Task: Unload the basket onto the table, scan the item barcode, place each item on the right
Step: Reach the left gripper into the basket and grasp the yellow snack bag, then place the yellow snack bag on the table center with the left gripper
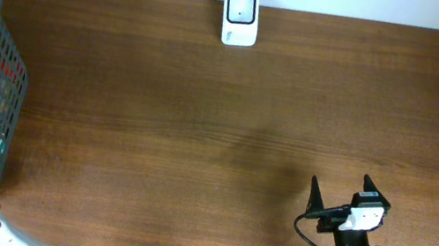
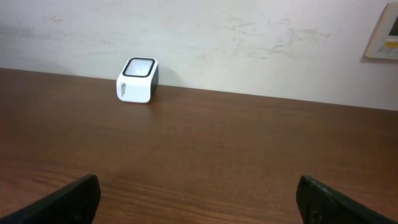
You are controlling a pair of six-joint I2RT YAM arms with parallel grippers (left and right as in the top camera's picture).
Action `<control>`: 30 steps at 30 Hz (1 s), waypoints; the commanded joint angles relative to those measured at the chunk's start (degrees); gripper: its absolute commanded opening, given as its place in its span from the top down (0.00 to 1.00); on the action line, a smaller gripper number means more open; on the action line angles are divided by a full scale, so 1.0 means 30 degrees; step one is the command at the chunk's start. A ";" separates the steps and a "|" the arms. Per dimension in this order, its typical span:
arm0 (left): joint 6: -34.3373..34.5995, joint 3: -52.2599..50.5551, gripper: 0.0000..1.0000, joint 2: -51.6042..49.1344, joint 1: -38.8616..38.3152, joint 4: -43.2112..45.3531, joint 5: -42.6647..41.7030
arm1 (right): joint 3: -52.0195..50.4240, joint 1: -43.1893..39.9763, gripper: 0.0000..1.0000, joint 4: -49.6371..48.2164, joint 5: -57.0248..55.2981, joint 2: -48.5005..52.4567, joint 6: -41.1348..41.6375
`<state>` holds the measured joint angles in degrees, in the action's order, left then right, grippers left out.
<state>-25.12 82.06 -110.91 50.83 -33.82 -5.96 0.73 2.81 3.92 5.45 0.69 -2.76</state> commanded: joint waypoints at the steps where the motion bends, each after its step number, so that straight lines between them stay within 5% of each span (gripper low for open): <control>1: -0.0947 -0.0095 0.02 -0.1909 0.0153 -0.0036 -0.0248 | -0.0138 -0.0073 0.01 0.0058 0.0109 -0.0109 0.0160; 5: -0.0940 -0.0051 0.81 -0.1792 0.0153 -0.0240 -0.0233 | -0.0138 -0.0073 0.01 0.0058 0.0102 -0.0109 0.0160; 7: -0.0670 -0.0051 1.00 -0.0780 0.0117 -0.0219 -0.0240 | -0.0138 -0.0073 0.01 0.0058 0.0102 -0.0109 0.0160; 11: 0.0321 0.0182 1.00 0.2455 0.0080 -0.0007 -0.1902 | -0.0138 -0.0073 0.01 0.0058 0.0102 -0.0109 0.0160; 17: 1.0244 0.0423 1.00 0.9238 -0.0328 0.2266 -0.4328 | -0.0138 -0.0073 0.01 0.0058 0.0102 -0.0109 0.0160; 19: 1.1584 0.0423 1.00 1.1315 -0.1683 0.2259 -0.4335 | -0.0138 -0.0073 0.01 0.0058 0.0102 -0.0109 0.0160; 24: 1.1497 0.0415 1.00 1.3427 -1.1978 -0.1705 -0.3905 | -0.0138 -0.0073 0.01 0.0051 0.0102 -0.0109 0.0153; 30: 1.1497 0.0408 1.00 0.6375 -2.0997 -0.4641 -0.0189 | -0.0138 -0.0073 0.01 0.0058 0.0102 -0.0109 0.0160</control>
<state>8.88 83.11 -81.95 -4.91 -47.75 -9.74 0.73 2.81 3.92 5.48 0.71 -2.74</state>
